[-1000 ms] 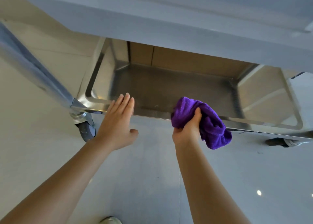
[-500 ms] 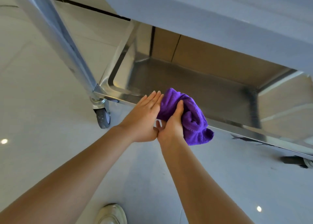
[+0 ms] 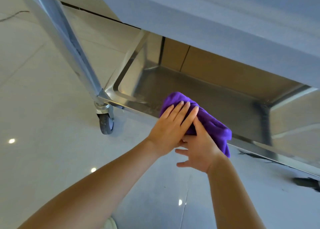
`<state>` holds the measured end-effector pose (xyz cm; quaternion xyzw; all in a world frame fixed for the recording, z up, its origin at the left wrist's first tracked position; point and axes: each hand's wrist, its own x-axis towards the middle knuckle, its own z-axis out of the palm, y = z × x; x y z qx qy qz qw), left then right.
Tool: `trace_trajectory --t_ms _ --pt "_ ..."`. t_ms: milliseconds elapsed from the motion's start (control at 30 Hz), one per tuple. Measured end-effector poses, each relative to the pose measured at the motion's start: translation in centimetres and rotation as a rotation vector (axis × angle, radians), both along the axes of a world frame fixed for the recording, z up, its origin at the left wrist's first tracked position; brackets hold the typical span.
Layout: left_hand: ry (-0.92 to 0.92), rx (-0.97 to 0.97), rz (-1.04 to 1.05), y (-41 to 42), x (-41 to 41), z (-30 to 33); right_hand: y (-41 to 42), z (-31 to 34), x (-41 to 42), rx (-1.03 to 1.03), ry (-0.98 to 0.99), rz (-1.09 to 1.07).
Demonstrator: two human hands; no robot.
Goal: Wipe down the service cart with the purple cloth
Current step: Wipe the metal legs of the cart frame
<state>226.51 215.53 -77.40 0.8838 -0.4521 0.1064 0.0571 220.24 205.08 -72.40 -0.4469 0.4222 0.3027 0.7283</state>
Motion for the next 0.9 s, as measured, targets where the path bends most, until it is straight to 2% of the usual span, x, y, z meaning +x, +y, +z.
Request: trace_trajectory --t_ms 100,167,267,333,367,433,500,633,767,900 --pt "-0.036 -0.01 0.022 -1.1 0.8 -0.2 -1.5 3.0 -1.3 -0.219 0.043 0.214" --pt "-0.078 -0.024 0.038 -1.1 1.1 -0.5 -1.9 5.2 -1.4 -0.385 -0.02 0.288" --pt "-0.058 0.006 0.104 -0.6 1.4 -0.4 -1.2 6.9 -0.1 -0.539 -0.324 0.019" --pt "-0.032 0.018 0.136 0.3 1.7 -0.3 -0.1 6.8 1.1 -0.748 -0.589 -0.075" --pt "-0.024 0.013 0.151 1.1 2.1 -0.2 0.5 6.4 1.4 -0.893 -0.683 -0.001" --pt "-0.015 0.007 0.191 2.9 3.0 0.0 1.5 4.8 1.7 -1.158 -0.777 0.278" --pt "-0.008 0.02 0.241 5.2 3.9 0.1 2.0 3.0 1.7 -1.278 -0.781 0.48" --pt "-0.013 0.03 0.329 10.4 6.4 0.5 3.2 1.9 1.9 -1.272 -0.76 0.561" --pt "0.033 0.047 0.356 12.3 7.2 0.7 3.6 1.5 1.8 -1.345 -0.422 0.778" --pt "0.069 0.045 0.337 9.9 6.3 0.9 3.9 1.6 1.4 -1.337 -0.278 0.701"
